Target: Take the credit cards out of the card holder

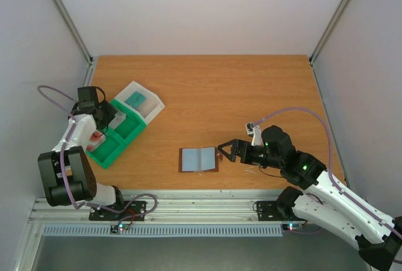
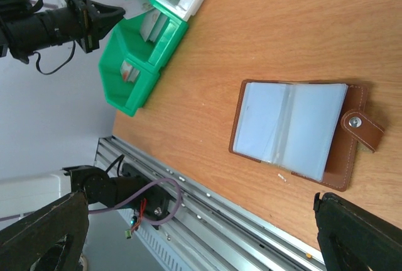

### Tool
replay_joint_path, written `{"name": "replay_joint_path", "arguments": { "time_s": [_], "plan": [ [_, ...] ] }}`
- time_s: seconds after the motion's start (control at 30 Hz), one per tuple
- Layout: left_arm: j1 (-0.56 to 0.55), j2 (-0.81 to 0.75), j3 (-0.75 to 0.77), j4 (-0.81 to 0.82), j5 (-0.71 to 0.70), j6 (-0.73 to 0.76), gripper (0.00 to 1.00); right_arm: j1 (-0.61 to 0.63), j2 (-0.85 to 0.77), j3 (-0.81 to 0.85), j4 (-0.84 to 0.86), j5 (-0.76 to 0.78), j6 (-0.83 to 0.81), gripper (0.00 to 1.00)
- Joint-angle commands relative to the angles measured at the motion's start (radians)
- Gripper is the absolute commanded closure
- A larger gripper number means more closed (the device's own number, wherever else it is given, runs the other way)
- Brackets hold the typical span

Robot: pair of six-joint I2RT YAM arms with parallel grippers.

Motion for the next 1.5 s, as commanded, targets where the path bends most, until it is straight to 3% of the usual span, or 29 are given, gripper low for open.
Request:
{"name": "replay_joint_path", "arguments": {
  "time_s": [0.0,0.67,1.03,1.13,1.27,1.47],
  "plan": [
    [0.007,0.024,0.033,0.013,-0.042,0.009,0.98,0.002,-0.006,0.030,-0.024,0.019,-0.022,0.02],
    [0.007,0.030,0.067,-0.043,-0.099,0.021,0.90,0.002,-0.005,0.035,-0.051,0.031,-0.036,0.01],
    [0.007,0.016,0.064,-0.047,-0.059,0.010,0.84,0.002,-0.005,0.073,-0.094,0.056,-0.064,0.02],
    [0.007,-0.005,0.060,-0.052,-0.042,0.009,0.76,0.003,-0.005,0.084,-0.117,0.065,-0.079,0.02],
    [0.006,-0.047,0.046,-0.052,0.014,0.009,0.54,0.003,-0.008,0.112,-0.165,0.094,-0.097,0.02],
    [0.006,-0.103,0.046,-0.103,0.127,0.014,0.33,0.002,-0.022,0.163,-0.238,0.141,-0.121,0.02]
  ]
}}
